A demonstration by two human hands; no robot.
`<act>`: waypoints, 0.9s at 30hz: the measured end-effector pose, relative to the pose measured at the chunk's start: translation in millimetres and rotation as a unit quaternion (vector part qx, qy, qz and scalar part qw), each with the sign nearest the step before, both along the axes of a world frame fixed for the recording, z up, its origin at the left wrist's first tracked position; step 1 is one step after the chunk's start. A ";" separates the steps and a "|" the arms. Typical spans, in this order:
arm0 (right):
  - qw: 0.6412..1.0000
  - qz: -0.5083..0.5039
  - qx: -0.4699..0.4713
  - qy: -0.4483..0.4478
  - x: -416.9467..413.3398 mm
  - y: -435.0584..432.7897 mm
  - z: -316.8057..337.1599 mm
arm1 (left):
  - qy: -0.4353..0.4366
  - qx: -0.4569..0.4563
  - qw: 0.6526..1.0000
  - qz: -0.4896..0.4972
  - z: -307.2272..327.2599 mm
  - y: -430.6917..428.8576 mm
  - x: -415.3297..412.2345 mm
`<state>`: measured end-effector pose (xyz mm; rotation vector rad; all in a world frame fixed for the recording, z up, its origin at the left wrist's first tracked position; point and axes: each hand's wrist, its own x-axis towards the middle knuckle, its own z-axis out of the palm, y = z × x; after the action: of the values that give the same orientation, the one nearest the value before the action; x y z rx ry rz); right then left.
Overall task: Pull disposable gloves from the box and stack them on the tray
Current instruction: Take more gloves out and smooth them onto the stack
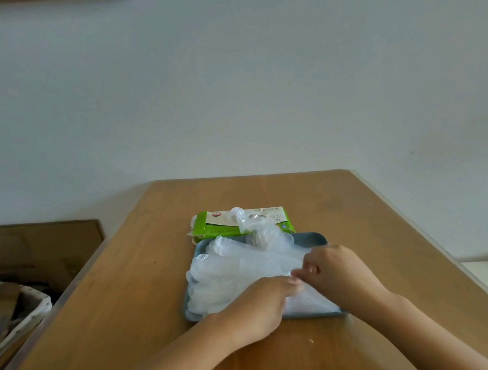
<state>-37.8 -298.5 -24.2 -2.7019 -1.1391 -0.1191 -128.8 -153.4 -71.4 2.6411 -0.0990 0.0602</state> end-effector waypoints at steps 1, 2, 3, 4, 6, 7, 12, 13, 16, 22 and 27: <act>0.999 0.027 -0.014 0.026 -0.2 -2.3 -4.6 | -0.001 -0.012 1.000 -0.002 2.0 -0.8 -0.6; 0.996 0.054 -0.019 0.061 0.3 -5.4 -9.2 | -0.001 -0.020 1.000 -0.008 4.8 -1.4 -2.2; 0.993 0.075 -0.029 0.092 1.8 -8.8 -12.8 | 0.005 -0.015 1.000 -0.015 8.3 -0.2 -4.3; 0.989 0.091 -0.045 0.106 3.9 -12.1 -15.7 | 0.019 0.007 1.000 -0.010 12.9 2.3 -7.2; 0.986 0.101 -0.082 0.106 8.9 -16.9 -19.3 | 0.070 0.113 0.989 0.057 24.7 13.3 -14.8; 0.985 0.102 -0.089 0.107 10.7 -18.3 -19.6 | 0.102 0.192 0.970 0.111 31.7 21.8 -20.2; 0.985 0.105 -0.096 0.102 14.4 -19.0 -21.1 | 0.162 0.460 0.839 0.244 62.1 46.4 -33.2; 0.985 0.108 -0.098 0.096 15.1 -18.8 -20.9 | 0.110 0.447 0.854 0.243 65.8 45.2 -30.9; 0.985 0.116 -0.093 0.090 15.3 -18.7 -22.1 | -0.100 0.270 0.943 0.166 71.3 25.9 -16.4; 0.985 0.126 -0.093 0.070 14.5 -17.3 -25.4 | 0.009 0.070 0.997 0.024 43.3 -27.9 15.8; 0.986 0.106 -0.098 0.082 15.8 -16.4 -24.8 | 0.145 0.143 0.976 0.075 17.0 2.1 12.5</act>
<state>-22.0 -314.9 -49.0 -2.6695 -1.4419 0.2573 -116.3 -151.2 -54.4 2.9066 0.2055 -0.3111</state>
